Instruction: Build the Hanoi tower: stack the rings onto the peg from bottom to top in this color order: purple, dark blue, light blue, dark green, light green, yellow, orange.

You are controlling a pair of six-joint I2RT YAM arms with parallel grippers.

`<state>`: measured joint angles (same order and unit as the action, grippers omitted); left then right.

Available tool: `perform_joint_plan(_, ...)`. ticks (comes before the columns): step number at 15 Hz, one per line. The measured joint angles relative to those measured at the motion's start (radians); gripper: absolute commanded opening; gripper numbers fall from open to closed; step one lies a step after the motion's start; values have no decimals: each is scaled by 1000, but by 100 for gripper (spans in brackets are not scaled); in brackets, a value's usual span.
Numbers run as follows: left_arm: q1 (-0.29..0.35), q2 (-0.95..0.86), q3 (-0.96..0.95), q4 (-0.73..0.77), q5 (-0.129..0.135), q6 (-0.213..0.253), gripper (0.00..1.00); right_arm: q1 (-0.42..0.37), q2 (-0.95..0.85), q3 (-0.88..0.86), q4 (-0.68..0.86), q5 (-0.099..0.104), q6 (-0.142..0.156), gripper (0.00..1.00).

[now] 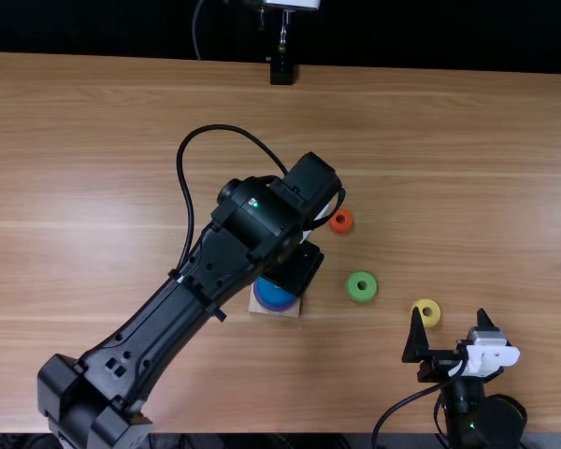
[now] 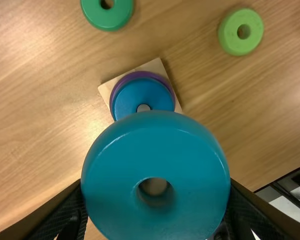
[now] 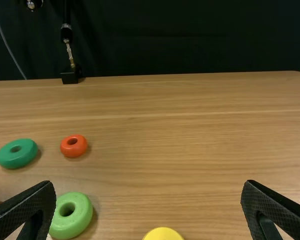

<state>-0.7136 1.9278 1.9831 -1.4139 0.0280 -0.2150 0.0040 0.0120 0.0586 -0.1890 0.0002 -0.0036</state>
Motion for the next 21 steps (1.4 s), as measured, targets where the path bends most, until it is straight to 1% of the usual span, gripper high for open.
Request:
perform_joint_plan(3,0,17,0,0,0,0,0,0,0,0,0,0,0,100)
perform_joint_plan(4,0,16,0,1,2,0,24,0,0,0,0,0,1,100)
perform_joint_plan(5,0,16,0,0,3,0,64,0,0,0,0,0,0,100)
perform_joint_plan(6,0,17,0,0,3,0,100,0,0,0,0,0,0,100)
perform_joint_plan(10,9,17,0,-7,3,0,100,0,0,0,0,0,0,100)
perform_joint_plan(13,22,16,0,35,5,1,100,0,0,0,0,0,0,100)
perform_joint_plan(15,50,4,0,222,8,2,100,0,0,0,0,0,0,100)
perform_joint_plan(17,111,-60,-14,407,8,1,100,0,0,0,0,0,0,100)
perform_joint_plan(18,143,-116,-59,484,8,0,100,0,0,0,0,0,0,100)
perform_joint_plan(21,270,-334,-337,819,6,0,100,0,0,0,1,0,0,100)
